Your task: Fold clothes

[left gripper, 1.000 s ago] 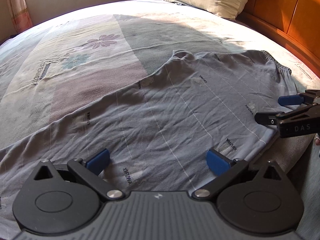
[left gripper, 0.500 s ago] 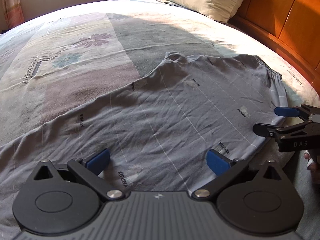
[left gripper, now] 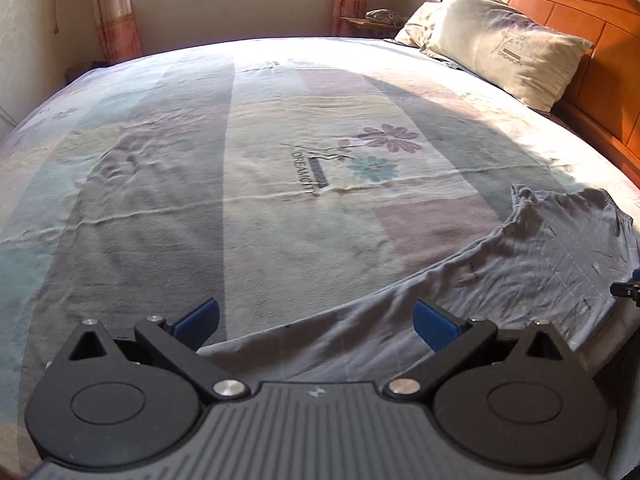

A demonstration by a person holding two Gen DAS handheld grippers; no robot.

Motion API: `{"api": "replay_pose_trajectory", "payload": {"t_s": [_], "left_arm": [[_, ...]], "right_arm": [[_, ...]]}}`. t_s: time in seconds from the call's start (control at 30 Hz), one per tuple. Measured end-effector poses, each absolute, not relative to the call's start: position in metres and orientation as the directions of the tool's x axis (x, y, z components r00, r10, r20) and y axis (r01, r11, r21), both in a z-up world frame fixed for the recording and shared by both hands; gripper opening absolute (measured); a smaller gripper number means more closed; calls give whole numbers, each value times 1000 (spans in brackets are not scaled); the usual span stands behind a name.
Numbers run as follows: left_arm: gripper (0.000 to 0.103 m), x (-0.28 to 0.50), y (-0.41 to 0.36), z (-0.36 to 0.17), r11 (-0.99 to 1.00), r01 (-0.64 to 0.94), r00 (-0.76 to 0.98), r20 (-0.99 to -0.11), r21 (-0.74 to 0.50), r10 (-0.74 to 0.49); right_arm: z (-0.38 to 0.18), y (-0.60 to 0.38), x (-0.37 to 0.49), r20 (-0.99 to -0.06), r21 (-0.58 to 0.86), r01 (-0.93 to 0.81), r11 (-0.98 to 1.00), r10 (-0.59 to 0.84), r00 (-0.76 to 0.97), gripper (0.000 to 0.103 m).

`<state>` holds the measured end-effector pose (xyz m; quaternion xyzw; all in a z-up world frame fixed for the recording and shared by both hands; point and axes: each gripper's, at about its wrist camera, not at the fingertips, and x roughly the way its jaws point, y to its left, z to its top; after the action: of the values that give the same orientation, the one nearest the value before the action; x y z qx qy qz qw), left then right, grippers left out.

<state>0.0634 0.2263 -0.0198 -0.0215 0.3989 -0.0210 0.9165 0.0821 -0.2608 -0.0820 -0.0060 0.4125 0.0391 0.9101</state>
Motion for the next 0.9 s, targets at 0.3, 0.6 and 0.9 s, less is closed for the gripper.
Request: {"api": "replay_pose_trajectory", "payload": {"t_s": [0.3, 0.6, 0.9], "left_arm": [[102, -1, 296, -83, 960, -183, 608, -792, -210, -57], [102, -5, 341, -57, 928, -195, 736, -672, -318, -76], [102, -4, 367, -85, 861, -296, 734, -675, -414, -72]], "right_arm": [[-53, -212, 84, -725, -4, -149, 989, 100, 682, 103], [-48, -151, 87, -729, -15, -283, 959, 183, 660, 103], [-51, -139, 87, -744, -35, -292, 956, 170, 646, 103]]}}
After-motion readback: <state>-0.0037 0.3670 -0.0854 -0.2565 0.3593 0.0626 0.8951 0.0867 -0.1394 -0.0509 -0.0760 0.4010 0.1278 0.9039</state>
